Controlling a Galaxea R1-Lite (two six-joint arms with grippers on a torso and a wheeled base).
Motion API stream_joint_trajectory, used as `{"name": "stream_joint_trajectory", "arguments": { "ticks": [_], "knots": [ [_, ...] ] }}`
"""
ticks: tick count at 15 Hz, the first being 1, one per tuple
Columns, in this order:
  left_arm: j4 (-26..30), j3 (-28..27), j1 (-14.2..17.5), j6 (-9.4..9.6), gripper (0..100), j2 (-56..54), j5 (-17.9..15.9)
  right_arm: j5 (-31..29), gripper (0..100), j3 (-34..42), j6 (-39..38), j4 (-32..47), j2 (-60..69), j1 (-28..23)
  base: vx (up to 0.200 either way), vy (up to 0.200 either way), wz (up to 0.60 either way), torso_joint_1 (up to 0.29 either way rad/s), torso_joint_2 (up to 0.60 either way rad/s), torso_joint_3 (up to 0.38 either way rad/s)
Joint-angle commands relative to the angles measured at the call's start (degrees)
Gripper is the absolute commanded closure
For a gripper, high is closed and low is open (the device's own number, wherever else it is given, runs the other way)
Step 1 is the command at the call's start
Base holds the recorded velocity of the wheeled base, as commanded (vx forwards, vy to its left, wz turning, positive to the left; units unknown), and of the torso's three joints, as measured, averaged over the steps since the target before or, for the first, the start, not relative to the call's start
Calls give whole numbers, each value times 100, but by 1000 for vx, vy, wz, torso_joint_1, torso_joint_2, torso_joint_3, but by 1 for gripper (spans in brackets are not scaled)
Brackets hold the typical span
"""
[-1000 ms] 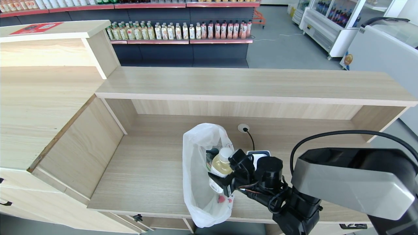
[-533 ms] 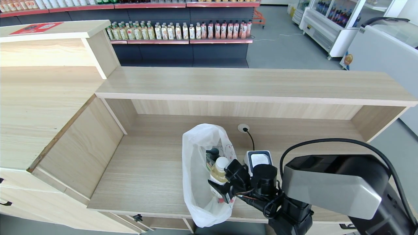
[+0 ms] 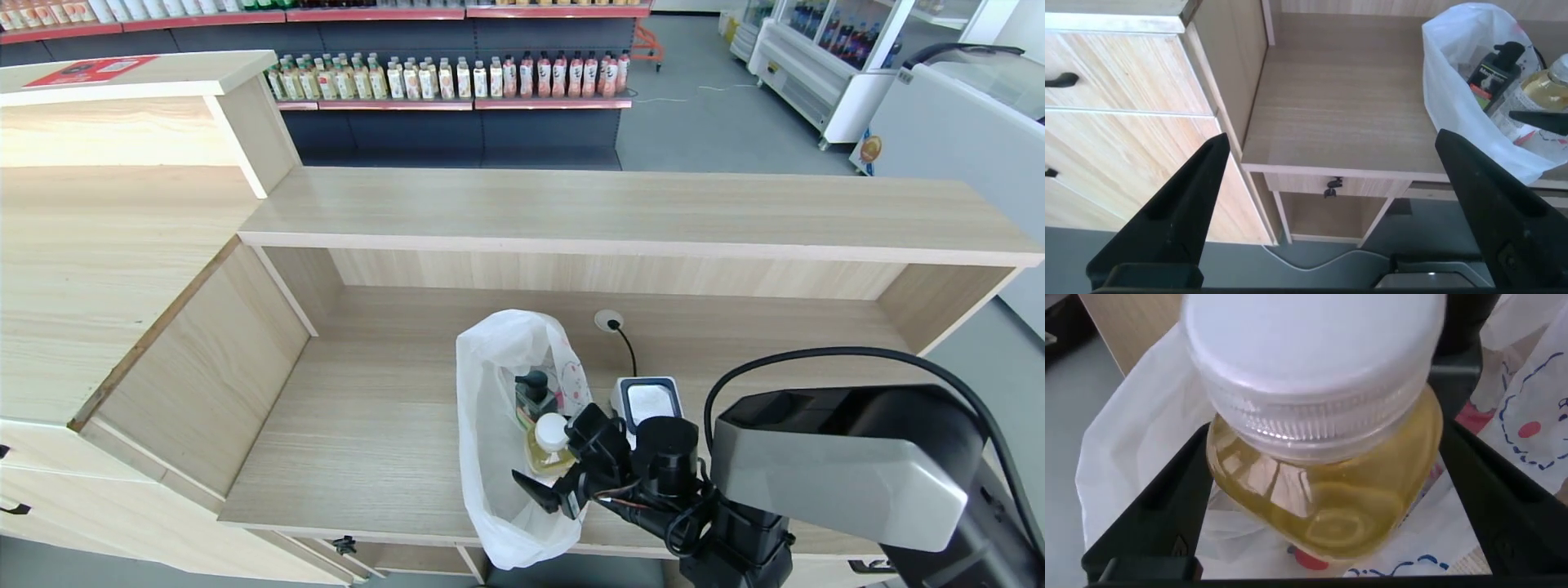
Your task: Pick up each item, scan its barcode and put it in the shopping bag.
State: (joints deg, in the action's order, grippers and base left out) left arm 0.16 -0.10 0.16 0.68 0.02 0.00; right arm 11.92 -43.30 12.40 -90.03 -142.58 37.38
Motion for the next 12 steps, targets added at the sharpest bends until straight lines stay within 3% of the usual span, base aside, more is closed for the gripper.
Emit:
{"name": "stream_joint_trajectory", "arguments": {
  "ticks": [1,7,12],
  "knots": [
    [2,1,2,-16,0,-2,0,3,0,305,-150,3,389,-37,0,0,0,0,0,0],
    [2,1,2,-42,0,-2,0,-6,0,911,-994,3,1584,-451,0,0,0,0,0,0],
    [2,1,2,-42,0,-2,0,-6,0,1403,-1038,539,2929,-1532,0,0,0,0,0,0]
  ]
}}
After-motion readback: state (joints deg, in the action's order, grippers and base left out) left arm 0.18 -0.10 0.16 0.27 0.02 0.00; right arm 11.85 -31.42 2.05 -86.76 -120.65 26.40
